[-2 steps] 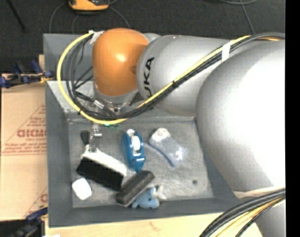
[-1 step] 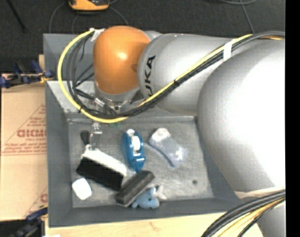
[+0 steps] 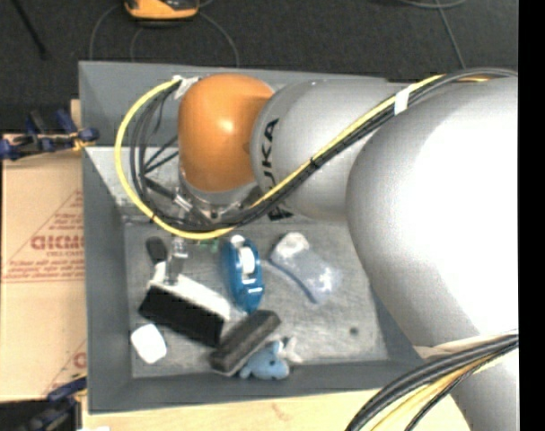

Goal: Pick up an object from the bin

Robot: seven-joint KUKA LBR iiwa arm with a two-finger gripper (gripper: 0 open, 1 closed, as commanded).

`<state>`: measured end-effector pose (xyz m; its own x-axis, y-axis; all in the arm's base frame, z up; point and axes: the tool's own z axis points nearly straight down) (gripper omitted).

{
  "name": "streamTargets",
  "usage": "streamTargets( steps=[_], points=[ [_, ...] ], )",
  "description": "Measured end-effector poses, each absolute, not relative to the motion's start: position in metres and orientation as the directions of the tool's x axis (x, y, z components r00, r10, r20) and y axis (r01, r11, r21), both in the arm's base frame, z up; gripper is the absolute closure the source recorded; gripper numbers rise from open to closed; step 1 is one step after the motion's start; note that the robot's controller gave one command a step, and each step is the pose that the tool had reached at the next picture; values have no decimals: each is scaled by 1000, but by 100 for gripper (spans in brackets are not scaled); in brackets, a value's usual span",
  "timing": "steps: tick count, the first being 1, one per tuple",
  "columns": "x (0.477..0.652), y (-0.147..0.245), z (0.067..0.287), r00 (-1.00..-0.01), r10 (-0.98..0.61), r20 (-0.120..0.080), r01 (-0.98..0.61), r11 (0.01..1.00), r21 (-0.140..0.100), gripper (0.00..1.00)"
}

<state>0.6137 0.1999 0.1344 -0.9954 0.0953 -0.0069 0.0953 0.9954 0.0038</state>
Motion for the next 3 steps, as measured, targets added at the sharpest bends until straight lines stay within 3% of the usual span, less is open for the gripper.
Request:
streamTargets(
  steps=[1,2,3],
  points=[
    [540,181,123,-962,275,-1,275,962,1,0],
    [531,179,124,-957,291,1,291,957,1,0],
    [558,187,81,-932,363,-4,363,932,5,0]
  ],
)
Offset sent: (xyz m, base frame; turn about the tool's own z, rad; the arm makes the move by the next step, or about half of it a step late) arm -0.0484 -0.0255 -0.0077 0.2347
